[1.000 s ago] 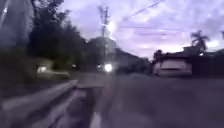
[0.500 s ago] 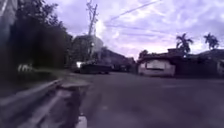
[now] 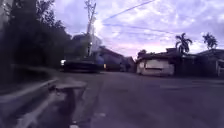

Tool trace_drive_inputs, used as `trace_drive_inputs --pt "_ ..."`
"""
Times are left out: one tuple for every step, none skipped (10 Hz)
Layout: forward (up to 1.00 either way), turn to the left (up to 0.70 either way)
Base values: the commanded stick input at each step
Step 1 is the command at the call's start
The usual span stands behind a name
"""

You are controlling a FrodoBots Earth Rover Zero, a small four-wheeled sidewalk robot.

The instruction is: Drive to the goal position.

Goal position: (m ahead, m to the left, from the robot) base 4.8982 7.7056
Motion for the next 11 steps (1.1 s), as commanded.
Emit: trace_drive_inputs --pt "0.70 0.00" --pt "0.70 0.00" --pt "0.70 0.00" --pt "0.70 0.00" --pt "0.70 0.00" --pt "0.70 0.00" --pt "0.70 0.00" --pt "0.70 0.00" --pt "0.70 0.00" --pt "0.70 0.00" --pt "0.70 0.00"
